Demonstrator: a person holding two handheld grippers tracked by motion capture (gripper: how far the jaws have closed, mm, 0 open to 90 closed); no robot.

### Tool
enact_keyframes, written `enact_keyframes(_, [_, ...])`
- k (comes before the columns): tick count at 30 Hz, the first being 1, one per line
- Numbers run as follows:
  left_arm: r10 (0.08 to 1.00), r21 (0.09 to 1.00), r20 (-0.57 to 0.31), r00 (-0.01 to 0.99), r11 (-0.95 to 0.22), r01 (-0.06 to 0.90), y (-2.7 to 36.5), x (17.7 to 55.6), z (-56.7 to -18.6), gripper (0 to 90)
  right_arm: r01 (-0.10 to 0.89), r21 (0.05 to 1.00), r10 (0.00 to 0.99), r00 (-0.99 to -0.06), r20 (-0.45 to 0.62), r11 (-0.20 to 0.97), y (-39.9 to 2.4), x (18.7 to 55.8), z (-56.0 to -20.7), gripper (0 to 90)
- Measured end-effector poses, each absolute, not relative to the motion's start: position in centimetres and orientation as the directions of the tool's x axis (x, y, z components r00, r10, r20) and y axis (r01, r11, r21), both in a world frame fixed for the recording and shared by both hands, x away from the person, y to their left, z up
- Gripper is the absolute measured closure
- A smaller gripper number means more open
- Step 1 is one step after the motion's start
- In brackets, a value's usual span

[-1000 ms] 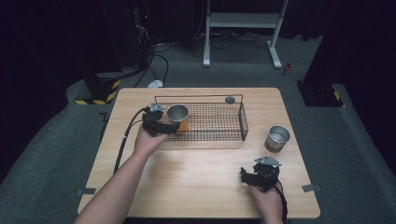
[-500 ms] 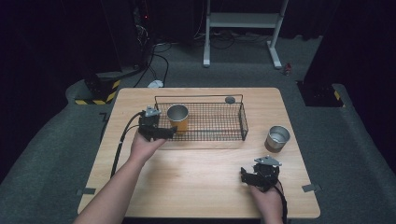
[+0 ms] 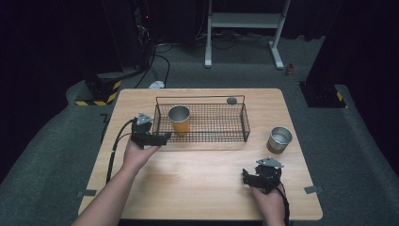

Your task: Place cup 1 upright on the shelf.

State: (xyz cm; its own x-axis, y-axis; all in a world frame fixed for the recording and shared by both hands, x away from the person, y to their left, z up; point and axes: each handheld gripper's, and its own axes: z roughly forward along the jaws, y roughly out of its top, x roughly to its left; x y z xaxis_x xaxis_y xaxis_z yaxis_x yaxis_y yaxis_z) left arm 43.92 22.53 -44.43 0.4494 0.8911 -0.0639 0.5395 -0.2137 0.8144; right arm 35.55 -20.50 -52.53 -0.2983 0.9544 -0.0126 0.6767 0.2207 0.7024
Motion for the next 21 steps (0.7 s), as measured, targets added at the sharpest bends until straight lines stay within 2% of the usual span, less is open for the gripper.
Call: enact_keyframes(21, [0.898, 0.8, -0.059, 0.436, -0.219, 0.559, 25.6, 40.5, -46.4, 0.3, 0.676, 0.703, 0.954, -0.298, -0.013, 0.221, -20.5, 35.5, -52.5, 9.8])
